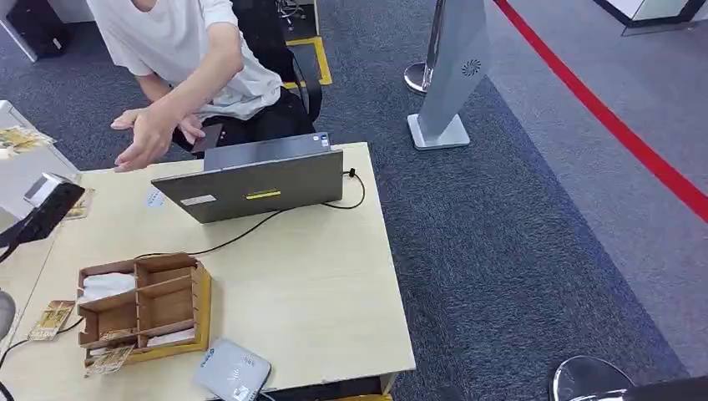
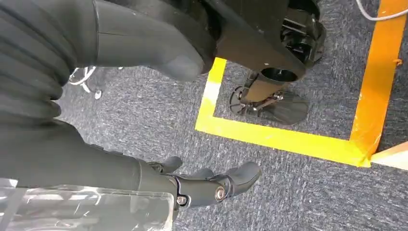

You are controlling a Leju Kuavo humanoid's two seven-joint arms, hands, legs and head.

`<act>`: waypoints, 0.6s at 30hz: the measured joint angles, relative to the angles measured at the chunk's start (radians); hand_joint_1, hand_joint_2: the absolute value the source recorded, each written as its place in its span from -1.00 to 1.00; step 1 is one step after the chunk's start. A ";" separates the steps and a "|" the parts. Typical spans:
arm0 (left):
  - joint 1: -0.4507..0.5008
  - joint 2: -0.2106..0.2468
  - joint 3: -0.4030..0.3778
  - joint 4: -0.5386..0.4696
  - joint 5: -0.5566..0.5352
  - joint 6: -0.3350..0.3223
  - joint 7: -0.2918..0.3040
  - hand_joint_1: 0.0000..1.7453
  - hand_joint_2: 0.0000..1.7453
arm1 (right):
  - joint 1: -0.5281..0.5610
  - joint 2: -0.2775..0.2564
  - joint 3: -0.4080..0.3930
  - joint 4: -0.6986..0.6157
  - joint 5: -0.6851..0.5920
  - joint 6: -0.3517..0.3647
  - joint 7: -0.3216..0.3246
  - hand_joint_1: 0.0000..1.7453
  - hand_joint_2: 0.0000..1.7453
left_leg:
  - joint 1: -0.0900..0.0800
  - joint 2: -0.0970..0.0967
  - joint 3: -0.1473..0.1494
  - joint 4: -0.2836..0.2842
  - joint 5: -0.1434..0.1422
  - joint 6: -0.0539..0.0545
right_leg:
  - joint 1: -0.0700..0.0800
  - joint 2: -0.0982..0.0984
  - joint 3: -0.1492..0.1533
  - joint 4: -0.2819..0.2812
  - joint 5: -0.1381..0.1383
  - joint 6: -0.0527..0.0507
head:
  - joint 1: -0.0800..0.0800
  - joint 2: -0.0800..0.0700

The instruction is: Pass the card to the sensor for recognition and then transmit it.

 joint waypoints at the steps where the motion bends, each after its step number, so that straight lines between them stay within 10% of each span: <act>1: -0.025 0.001 -0.001 0.035 -0.004 -0.004 0.000 1.00 1.00 | -0.003 0.000 0.006 0.008 -0.005 0.002 -0.005 -1.00 1.00 | 0.000 -0.001 0.000 0.000 0.000 0.000 | 0.000 0.000 0.000 0.000 0.000 0.000 | 0.000 0.000; 13: -0.131 0.012 -0.013 0.168 0.043 -0.013 0.015 1.00 1.00 | -0.017 0.000 0.057 0.058 -0.053 -0.005 -0.025 -1.00 1.00 | 0.000 0.000 -0.001 0.000 0.000 0.000 | 0.000 0.001 -0.001 0.000 0.000 0.000 | 0.000 0.000; 14: -0.132 0.014 -0.014 0.168 0.048 -0.018 0.016 -1.00 1.00 | -0.018 0.000 0.060 0.060 -0.053 -0.005 -0.026 -1.00 1.00 | 0.000 0.000 -0.001 0.000 0.000 0.000 | 0.000 0.001 -0.001 0.000 0.000 0.000 | 0.000 0.000; 18: -0.132 0.019 -0.022 0.172 0.077 -0.028 0.016 -1.00 1.00 | -0.019 -0.002 0.072 0.064 -0.056 -0.008 -0.027 -1.00 1.00 | 0.000 0.000 -0.001 0.000 0.000 0.000 | 0.000 0.001 -0.001 0.000 0.000 0.000 | -0.001 0.000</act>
